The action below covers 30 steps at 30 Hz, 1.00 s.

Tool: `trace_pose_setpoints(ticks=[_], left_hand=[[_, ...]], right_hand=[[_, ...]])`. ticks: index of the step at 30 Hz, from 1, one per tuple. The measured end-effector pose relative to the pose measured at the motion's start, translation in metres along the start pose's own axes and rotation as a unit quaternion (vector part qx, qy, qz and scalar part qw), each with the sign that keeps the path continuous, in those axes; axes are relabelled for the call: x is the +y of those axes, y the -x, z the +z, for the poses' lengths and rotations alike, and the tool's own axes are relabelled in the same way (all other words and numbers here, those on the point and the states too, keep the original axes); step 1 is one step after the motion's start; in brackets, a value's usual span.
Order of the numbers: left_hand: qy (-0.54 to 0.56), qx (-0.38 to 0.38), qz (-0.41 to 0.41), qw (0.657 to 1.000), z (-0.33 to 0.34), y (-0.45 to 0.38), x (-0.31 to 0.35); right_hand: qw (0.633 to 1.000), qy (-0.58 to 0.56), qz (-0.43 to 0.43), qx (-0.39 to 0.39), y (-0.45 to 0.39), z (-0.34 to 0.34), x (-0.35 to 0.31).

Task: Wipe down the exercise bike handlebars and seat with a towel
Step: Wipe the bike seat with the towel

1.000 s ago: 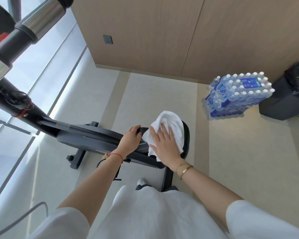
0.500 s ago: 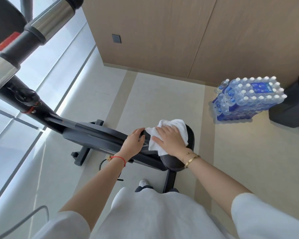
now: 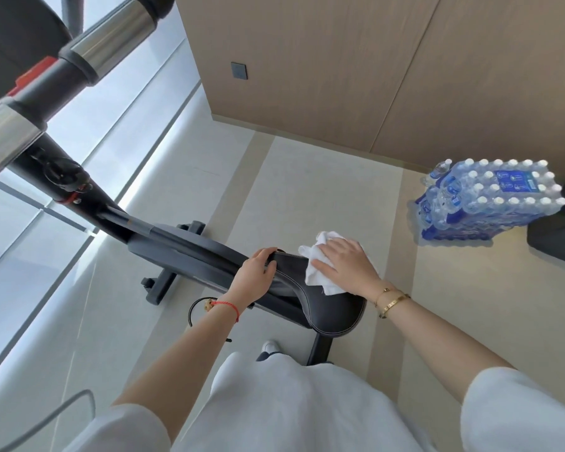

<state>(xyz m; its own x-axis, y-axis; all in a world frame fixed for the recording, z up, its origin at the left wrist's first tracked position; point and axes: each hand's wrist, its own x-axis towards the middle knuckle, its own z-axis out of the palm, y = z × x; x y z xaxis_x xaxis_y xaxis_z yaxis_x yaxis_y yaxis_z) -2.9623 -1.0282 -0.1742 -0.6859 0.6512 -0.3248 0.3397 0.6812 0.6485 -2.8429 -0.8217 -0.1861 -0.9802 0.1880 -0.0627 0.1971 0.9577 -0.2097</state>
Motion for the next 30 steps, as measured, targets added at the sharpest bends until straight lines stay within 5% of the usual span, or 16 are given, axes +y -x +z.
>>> trace_pose_setpoints(ticks=[8,12,17,22,30], left_hand=[[0.013,0.015,-0.017,1.000,0.005,0.002,0.000],[0.012,0.009,-0.025,1.000,0.004,0.001,0.002],[0.014,0.000,-0.035,0.999,0.003,0.001,0.005],[0.010,0.004,-0.038,0.999,0.005,0.002,0.005],[0.015,0.017,-0.040,0.999,0.007,0.003,0.008]], right_hand=[[0.958,-0.043,0.087,-0.270,-0.068,-0.011,-0.041],[0.969,-0.054,0.060,-0.233,-0.056,-0.015,-0.036],[0.992,-0.063,0.051,-0.099,-0.028,-0.014,0.003],[0.932,-0.275,0.225,-0.068,-0.009,-0.015,0.023],[0.862,-0.364,0.349,0.061,0.031,0.004,-0.001]])
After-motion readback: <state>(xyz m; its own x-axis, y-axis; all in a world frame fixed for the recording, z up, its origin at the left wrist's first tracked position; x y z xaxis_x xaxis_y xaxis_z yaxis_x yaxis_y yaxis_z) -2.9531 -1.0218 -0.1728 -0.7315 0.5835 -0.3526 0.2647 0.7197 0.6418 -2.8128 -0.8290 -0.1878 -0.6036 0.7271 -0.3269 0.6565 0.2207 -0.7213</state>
